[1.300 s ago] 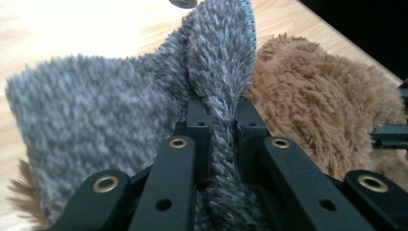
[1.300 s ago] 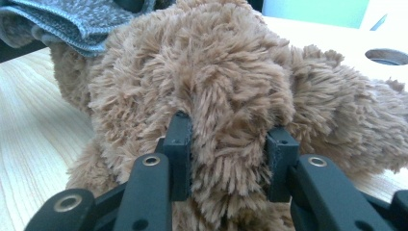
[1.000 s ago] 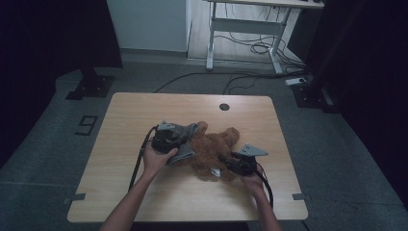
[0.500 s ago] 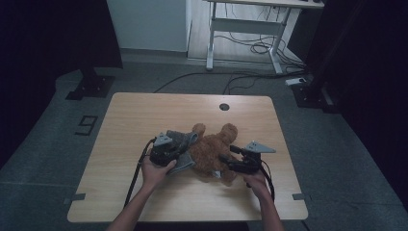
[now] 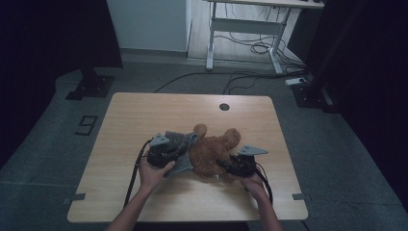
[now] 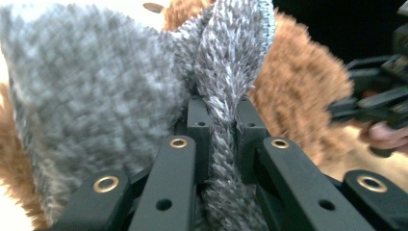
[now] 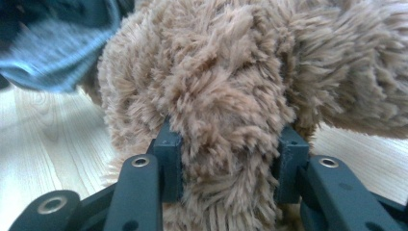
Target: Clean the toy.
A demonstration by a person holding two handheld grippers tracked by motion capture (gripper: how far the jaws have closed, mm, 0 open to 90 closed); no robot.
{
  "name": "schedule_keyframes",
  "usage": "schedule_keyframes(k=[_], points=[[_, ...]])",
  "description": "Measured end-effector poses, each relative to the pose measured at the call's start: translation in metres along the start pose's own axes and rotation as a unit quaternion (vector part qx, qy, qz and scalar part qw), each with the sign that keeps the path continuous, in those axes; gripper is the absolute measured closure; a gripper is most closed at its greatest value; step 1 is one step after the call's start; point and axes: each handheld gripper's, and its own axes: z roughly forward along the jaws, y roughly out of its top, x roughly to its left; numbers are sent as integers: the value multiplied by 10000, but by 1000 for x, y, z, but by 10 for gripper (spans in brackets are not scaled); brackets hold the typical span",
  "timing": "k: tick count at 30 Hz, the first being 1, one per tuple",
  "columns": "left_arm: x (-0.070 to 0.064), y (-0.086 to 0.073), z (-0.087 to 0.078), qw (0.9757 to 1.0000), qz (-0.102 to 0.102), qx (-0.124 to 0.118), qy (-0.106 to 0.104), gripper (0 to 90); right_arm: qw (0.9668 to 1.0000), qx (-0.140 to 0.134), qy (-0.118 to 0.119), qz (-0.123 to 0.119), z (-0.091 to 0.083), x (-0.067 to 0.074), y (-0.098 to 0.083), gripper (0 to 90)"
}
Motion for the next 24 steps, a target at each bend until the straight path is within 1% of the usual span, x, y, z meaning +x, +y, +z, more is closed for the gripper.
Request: schedule_keyframes(k=[1, 2, 4, 6, 8, 9, 11, 12, 14, 15, 16, 17, 18, 19, 21, 23, 24], points=[[-4, 5, -2, 10000, 84, -19, 17, 803, 10000, -4, -31, -6, 0, 0, -1, 575], [-12, 14, -4, 9997, 208, -99, 15, 803, 10000, -8, -41, -13, 0, 0, -1, 577], [-23, 27, -5, 9992, 365, -179, -35, 804, 10000, -26, -46, 3, 0, 0, -2, 578], [-40, 44, 2, 9982, 568, -171, -123, 803, 10000, -27, -81, -23, 0, 1, -2, 580], [-55, 57, 17, 9971, 744, -45, -177, 802, 9999, -32, -114, -68, 0, 3, -2, 583], [-62, 63, 26, 9966, 796, 60, -207, 802, 9999, -32, -133, -81, 0, 3, -2, 585], [-71, 69, 47, 9957, 851, 285, -221, 802, 9997, -43, -179, -130, -1, 5, -2, 588], [-74, 71, 61, 9953, 849, 428, -201, 801, 9997, -40, -191, -144, -1, 6, -2, 589], [-77, 70, 86, 9940, 791, 741, -142, 801, 9995, -48, -249, -212, -1, 7, -3, 592], [-76, 65, 99, 9926, 750, 944, -142, 801, 9993, -58, -276, -251, -1, 7, -3, 594], [-75, 62, 105, 9922, 739, 996, -154, 801, 9991, -55, -304, -281, -1, 8, -3, 598], [-72, 57, 109, 9934, 669, 918, -170, 801, 9990, -38, -336, -302, -1, 9, -3, 601], [-70, 54, 109, 9943, 592, 855, -218, 801, 9987, -14, -382, -323, 0, 8, -4, 604], [-68, 53, 107, 9947, 559, 822, -253, 802, 9989, -30, -360, -292, 0, 8, -5, 606], [-63, 52, 100, 9952, 561, 761, -242, 802, 9991, -48, -333, -273, 0, 7, -5, 607], [-58, 50, 90, 9958, 562, 706, -140, 802, 9990, -41, -342, -286, 0, 8, -4, 609], [-54, 48, 85, 9957, 598, 700, -66, 802, 9990, -42, -340, -278, 0, 7, -4, 609]])
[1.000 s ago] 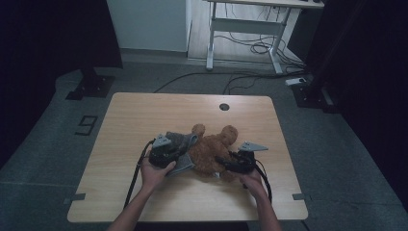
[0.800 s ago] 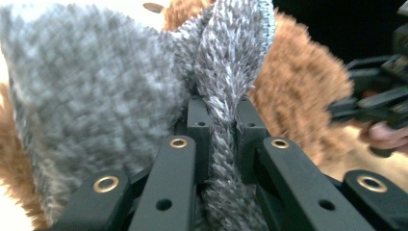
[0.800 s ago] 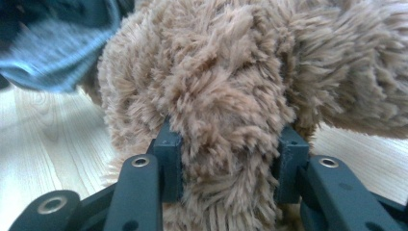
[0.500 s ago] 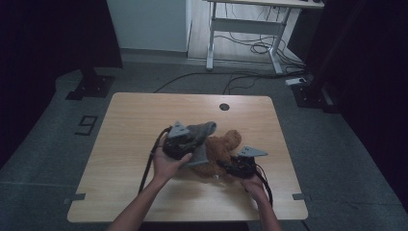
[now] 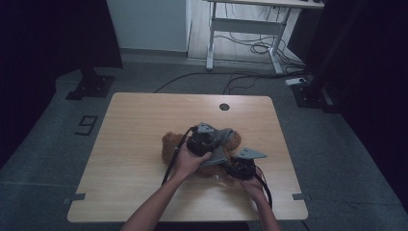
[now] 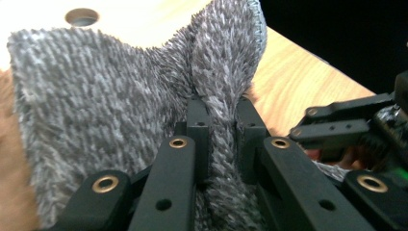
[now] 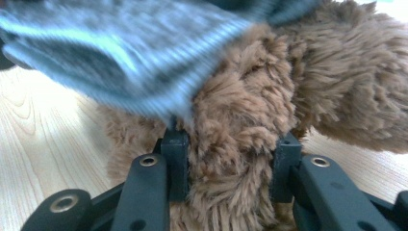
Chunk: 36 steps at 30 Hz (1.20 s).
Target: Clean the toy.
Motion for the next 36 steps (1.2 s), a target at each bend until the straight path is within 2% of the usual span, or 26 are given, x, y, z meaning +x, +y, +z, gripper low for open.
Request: schedule_keyframes(k=[4, 7, 9, 12, 15, 18, 24, 26, 33, 36], points=[[16, -16, -20, 9996, -28, -53, 289, 803, 10000, -14, 28, 64, 0, -2, 0, 609], [31, -30, -38, 9994, -104, -108, 322, 803, 9999, -30, 45, 104, 0, -2, 0, 609], [38, -37, -49, 9989, -87, -137, 436, 803, 9999, -31, 48, 124, 0, -3, 0, 609], [53, -47, -64, 9977, -236, -238, 588, 804, 9999, -34, 64, 138, 0, -3, 0, 610], [68, -56, -76, 9966, -452, -312, 610, 804, 9999, -40, 73, 142, 0, -3, 0, 610], [78, -61, -87, 9950, -554, -345, 760, 803, 9999, -46, 79, 145, 0, -3, 0, 610], [98, -66, -96, 9924, -771, -230, 926, 801, 9998, -57, 80, 155, 0, -4, 0, 612], [99, -65, -96, 9922, -834, -235, 899, 801, 9998, -59, 77, 153, 0, -4, 0, 612], [91, -53, -93, 9931, -719, -260, 892, 802, 9998, -74, 75, 160, 0, -5, -1, 614], [81, -45, -91, 9945, -639, -347, 749, 802, 9998, -81, 82, 159, 0, -5, -1, 614]])
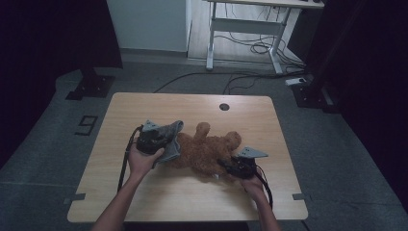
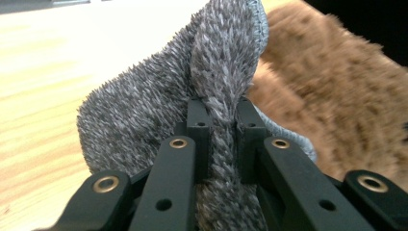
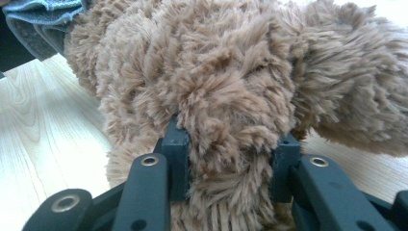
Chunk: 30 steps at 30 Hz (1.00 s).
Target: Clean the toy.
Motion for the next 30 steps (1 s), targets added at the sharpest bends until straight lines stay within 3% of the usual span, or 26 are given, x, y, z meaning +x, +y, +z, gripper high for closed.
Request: schedule_keyframes(k=[4, 8, 11, 13, 16, 19, 24, 30], points=[[-26, 13, 9, 9994, 274, -33, -202, 802, 10000, -5, 6, -4, 0, 0, 0, 614], [-55, 28, 32, 9980, 498, 57, -376, 802, 10000, -24, -1, -16, 0, 0, 0, 614], [-61, 30, 53, 9979, 527, 284, -259, 802, 10000, -23, 0, -13, 0, 1, -1, 615], [-54, 26, 60, 9983, 387, 346, -252, 802, 10000, -22, 1, -6, 0, 0, -1, 615], [-36, 18, 56, 9989, 118, 318, -322, 803, 10000, -26, -3, -19, 0, 1, -1, 615], [-21, 12, 42, 9992, 60, 263, -285, 803, 10000, -29, 21, -32, 0, 1, 0, 615], [-2, 2, 19, 9999, 56, 131, -10, 803, 10000, -32, 5, -62, 1, 2, -1, 615], [19, -18, 5, 9996, -115, 37, 240, 804, 10000, -30, 6, -56, 1, 2, -1, 615]])
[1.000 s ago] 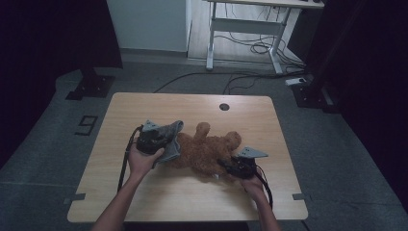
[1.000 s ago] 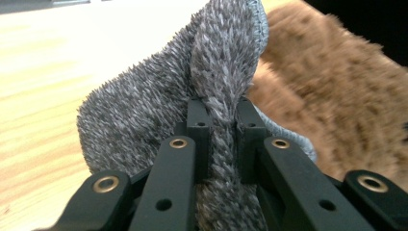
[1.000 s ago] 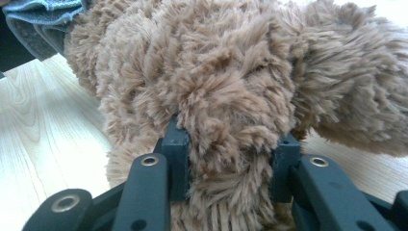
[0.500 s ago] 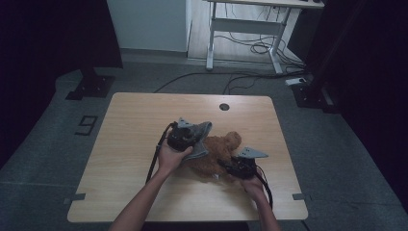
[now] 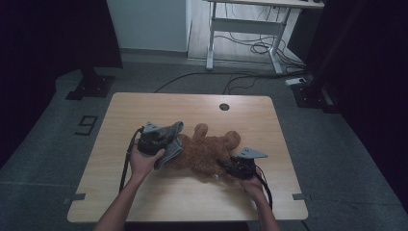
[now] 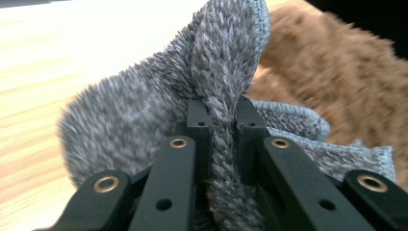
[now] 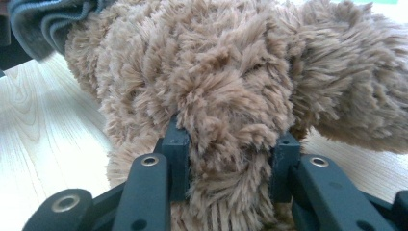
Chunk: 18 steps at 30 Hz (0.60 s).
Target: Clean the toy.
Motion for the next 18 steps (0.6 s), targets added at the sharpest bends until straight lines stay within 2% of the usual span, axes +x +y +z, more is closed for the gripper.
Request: schedule_keyframes(k=[2, 4, 6, 8, 10, 13, 16, 18], points=[[12, -8, -1, 9997, -148, 127, 132, 804, 10000, -12, 7, 32, 0, -1, 0, 616], [21, -17, -1, 9992, -320, 224, 67, 804, 10000, -3, 5, 46, 0, -1, 0, 617], [24, -20, -5, 9990, -417, 164, -51, 805, 10000, -7, -4, 42, 0, -2, 0, 620], [20, -14, -13, 9992, -387, -48, -118, 805, 10000, -27, -37, 25, 1, -2, 0, 624], [7, -2, -21, 9990, -251, -258, -255, 805, 9999, -65, -93, 34, 2, -1, 1, 629], [-24, 20, -25, 9978, 85, -441, -477, 805, 9998, -78, -196, 2, 3, 1, 2, 633], [-63, 41, -10, 9952, 463, -381, -775, 804, 9997, -87, -207, -1, 3, 1, 2, 633], [-83, 50, 6, 9939, 590, -245, -902, 804, 9998, -96, -201, -9, 3, 1, 1, 633]])
